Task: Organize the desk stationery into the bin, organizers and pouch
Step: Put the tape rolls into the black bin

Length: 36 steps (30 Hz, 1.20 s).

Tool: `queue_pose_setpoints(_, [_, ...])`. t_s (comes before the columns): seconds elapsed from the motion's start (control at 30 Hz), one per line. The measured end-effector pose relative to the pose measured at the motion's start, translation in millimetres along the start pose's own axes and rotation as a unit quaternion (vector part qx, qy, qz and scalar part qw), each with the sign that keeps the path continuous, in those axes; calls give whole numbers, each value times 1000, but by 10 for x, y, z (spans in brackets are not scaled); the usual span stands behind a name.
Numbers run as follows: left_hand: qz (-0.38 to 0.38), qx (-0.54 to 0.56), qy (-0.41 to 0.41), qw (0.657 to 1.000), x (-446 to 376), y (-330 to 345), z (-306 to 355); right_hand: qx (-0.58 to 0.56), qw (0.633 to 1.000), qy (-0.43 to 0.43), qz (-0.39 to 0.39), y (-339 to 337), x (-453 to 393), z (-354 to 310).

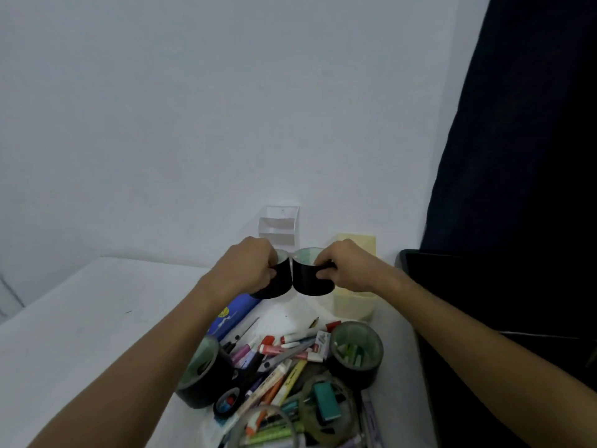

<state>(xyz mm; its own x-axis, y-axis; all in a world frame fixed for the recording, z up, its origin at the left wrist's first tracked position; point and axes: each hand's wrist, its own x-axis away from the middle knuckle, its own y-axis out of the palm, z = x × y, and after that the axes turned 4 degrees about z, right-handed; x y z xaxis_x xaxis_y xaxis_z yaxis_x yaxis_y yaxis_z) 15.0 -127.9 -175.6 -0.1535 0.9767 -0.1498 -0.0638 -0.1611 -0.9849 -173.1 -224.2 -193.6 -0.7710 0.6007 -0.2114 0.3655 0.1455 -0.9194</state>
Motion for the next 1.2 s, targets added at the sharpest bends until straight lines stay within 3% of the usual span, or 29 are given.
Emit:
queue_pose_setpoints(0.2, [45, 32, 79, 995, -385, -300, 963, 17, 992, 106, 70, -657, 529, 497])
queue_pose_setpoints(0.37, [72, 93, 179, 977, -775, -131, 1848, 58, 966, 218, 127, -1043, 1166, 1099])
queue_pose_setpoints(0.57, [51, 102, 248, 962, -1039, 433, 2699, 68, 929, 352, 96, -1068, 1716, 1770])
queue_pose_setpoints(0.9, [-35, 95, 255, 962, -1196, 1269, 3078, 51, 881, 468, 37, -623, 1826, 2376])
queue_pose_setpoints(1.2, [-40, 111, 260, 958, -1240, 1558, 3122, 27, 851, 523, 43, -496, 1796, 2566])
